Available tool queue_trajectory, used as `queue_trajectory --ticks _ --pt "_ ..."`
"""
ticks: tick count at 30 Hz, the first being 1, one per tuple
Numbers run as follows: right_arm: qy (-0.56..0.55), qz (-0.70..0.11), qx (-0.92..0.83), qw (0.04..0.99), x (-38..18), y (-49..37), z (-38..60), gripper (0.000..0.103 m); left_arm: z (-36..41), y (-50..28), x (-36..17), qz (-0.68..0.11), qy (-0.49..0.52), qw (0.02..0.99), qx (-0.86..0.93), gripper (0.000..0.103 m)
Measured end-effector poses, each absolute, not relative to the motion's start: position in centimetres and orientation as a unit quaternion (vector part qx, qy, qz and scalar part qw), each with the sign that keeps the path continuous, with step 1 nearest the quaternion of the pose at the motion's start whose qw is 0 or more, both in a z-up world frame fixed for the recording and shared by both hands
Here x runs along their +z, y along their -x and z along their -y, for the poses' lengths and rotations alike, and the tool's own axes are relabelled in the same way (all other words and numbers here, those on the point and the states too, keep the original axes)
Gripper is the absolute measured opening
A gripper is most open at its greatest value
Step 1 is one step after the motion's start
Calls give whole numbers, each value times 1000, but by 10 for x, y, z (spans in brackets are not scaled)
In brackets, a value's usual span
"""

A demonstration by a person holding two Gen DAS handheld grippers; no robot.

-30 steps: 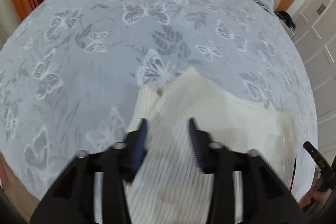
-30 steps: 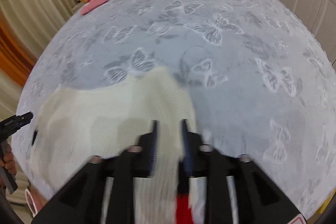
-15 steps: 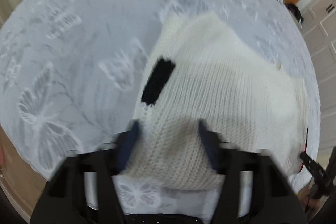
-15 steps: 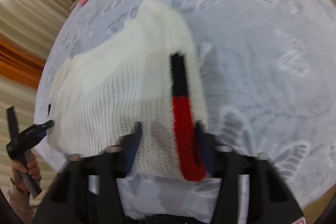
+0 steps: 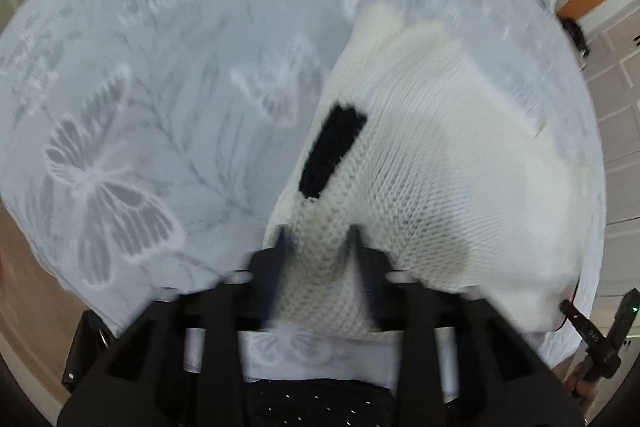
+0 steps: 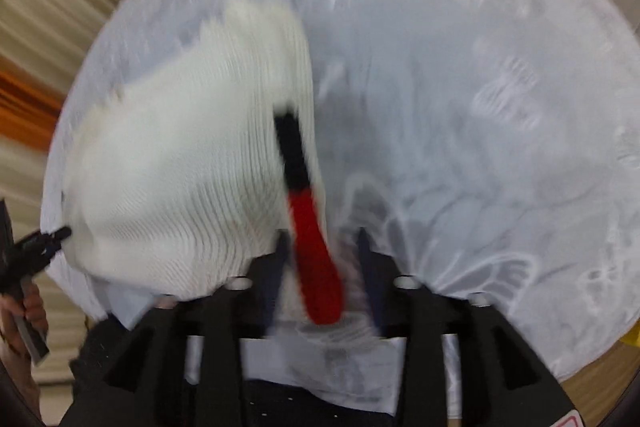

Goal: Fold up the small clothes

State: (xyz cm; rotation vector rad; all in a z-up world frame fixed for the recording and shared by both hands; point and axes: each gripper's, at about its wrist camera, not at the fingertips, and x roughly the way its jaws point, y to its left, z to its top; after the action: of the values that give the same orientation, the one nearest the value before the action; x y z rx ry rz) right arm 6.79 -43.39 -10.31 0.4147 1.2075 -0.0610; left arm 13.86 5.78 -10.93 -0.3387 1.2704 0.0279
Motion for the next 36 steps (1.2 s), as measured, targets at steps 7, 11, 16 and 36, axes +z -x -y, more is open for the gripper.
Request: queue_trajectory --ticks 7,11,16,36 --pt "-259 -588 19 766 -144 -77 435 74 -75 -124 -133 -598 272 754 11 81" --pt "-273 -572 20 773 -154 -89 413 28 -66 -123 -161 -593 293 748 60 75" --pt "-254 -570 20 781 -107 -85 413 12 -60 -133 -143 -603 311 735 28 16" --pt "-122 -545 2 830 -74 -127 410 59 -21 -170 -43 -542 130 830 -12 78"
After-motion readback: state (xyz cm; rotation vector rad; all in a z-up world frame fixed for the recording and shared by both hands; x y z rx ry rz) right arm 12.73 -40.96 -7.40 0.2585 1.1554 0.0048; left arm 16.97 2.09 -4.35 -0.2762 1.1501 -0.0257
